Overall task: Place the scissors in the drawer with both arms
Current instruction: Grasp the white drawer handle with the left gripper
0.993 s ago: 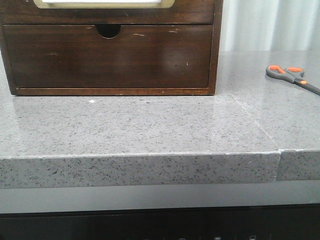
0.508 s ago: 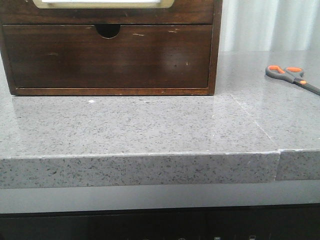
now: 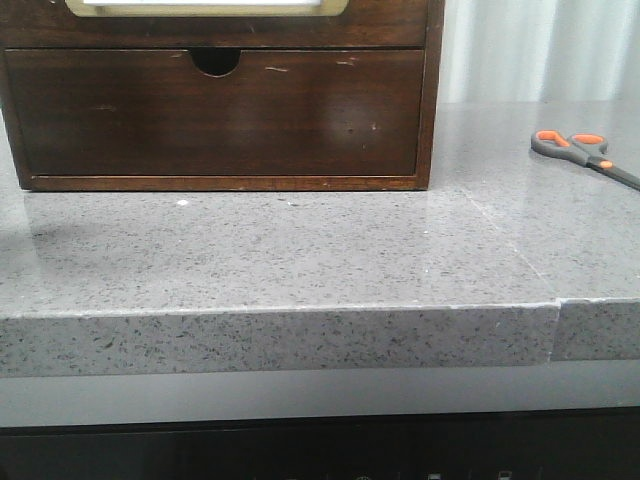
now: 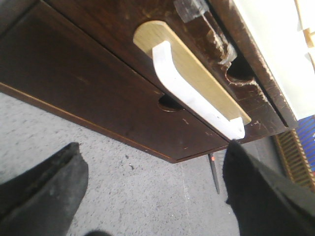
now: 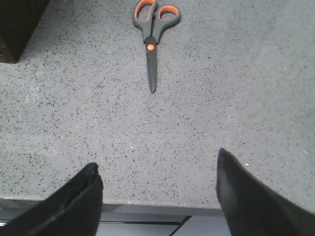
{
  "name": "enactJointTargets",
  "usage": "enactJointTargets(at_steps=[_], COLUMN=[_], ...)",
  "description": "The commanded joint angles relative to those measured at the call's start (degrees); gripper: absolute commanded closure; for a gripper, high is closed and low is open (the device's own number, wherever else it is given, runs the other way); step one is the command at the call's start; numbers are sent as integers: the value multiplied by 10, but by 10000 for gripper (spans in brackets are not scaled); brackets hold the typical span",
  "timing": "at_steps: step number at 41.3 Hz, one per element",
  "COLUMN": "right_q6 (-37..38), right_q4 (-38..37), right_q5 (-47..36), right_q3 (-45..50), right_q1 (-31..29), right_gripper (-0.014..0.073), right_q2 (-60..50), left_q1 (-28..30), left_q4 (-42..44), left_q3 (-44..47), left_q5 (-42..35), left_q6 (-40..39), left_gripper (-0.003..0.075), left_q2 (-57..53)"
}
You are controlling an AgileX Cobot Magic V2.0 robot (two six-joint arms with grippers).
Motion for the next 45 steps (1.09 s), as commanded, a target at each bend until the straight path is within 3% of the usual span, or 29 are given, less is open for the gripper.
enactJointTargets(at_steps=[1,9,16,38,45], right_q6=[-6,-6,-6,-6,-6], right_q4=[-9,-9,-9,-9,-9], right_q5=[-46,-46,-46,-46,-46], right_q3=[-20,-20,-20,-20,-20], right_q1=[-2,-2,-2,-2,-2], right_gripper=[78,78,78,78,78], right_q2=[5,5,5,5,5], left_q1=[0,0,0,0,0], left_q4=[-102,-198,-198,-198,-198], left_q3=[-17,-19,-47,-154,-162], left_q5=[39,100,118,143,155], left_q6=[69,152,161,131,127], left_gripper=[168,168,183,349,453], left_q2=[25,83,123,230,246])
